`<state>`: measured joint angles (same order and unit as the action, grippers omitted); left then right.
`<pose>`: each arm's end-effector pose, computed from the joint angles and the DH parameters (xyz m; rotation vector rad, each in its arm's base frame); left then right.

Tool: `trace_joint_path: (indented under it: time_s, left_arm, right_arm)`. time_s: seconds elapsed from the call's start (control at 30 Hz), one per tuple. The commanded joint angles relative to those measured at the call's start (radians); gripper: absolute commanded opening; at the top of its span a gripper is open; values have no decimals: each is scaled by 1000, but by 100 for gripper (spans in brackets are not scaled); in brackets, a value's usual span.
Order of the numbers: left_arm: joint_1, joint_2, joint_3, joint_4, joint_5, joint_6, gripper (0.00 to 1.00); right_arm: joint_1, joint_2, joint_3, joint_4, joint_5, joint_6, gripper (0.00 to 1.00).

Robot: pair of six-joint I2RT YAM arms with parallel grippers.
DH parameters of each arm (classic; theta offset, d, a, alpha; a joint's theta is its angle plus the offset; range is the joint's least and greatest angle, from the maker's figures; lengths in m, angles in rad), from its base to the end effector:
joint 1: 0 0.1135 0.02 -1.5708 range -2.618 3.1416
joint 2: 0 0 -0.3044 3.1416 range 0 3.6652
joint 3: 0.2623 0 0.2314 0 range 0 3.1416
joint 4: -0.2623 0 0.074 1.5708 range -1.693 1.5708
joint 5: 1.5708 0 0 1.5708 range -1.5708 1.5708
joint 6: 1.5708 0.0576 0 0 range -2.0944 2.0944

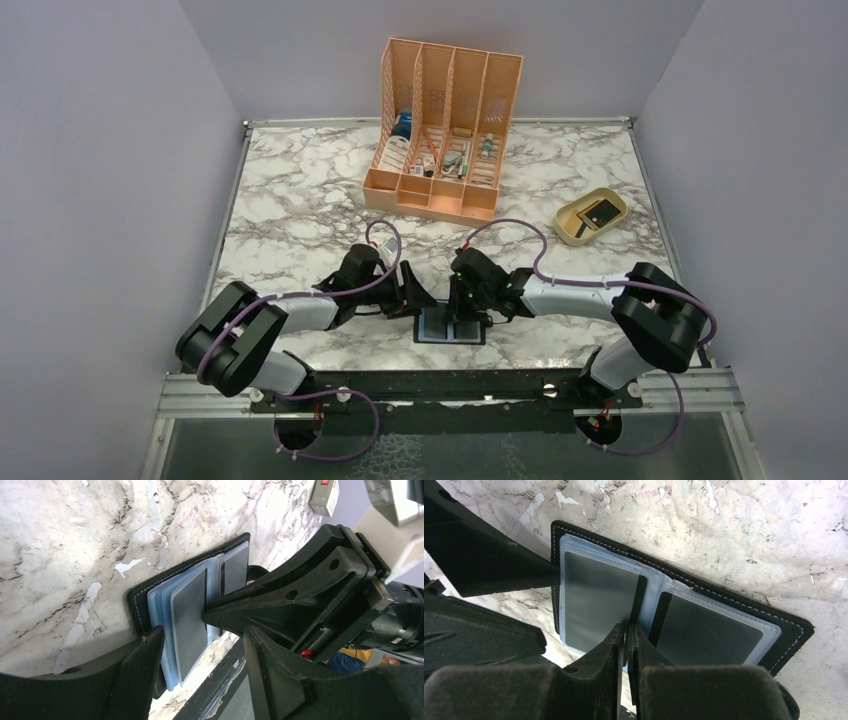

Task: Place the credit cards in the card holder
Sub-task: Turn over the card slot in the card holder.

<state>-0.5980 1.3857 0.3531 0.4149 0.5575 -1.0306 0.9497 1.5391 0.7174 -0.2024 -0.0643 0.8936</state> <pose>0.1731 -0.1548 0.1804 -0.1750 2.5103 -1.4236 0.1569 0.2257 0.1826 -0.1031 2.7810 0.6756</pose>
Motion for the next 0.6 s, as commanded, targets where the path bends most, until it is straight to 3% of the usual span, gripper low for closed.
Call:
trace_joint_path:
  time_s: [0.0,0.23,0.57]
  left_arm:
    - [-8,42,-7,52,33,-9,62]
    - [-37,35,8,76,33,-37,61]
    - [-70,-37,8,76,19,-78,52]
  right_arm:
    - [7,14,-26,3,26,3,9]
    - [8,19,-12,4,20,-4,9]
    - [7,-33,11,-32,60,-23,14]
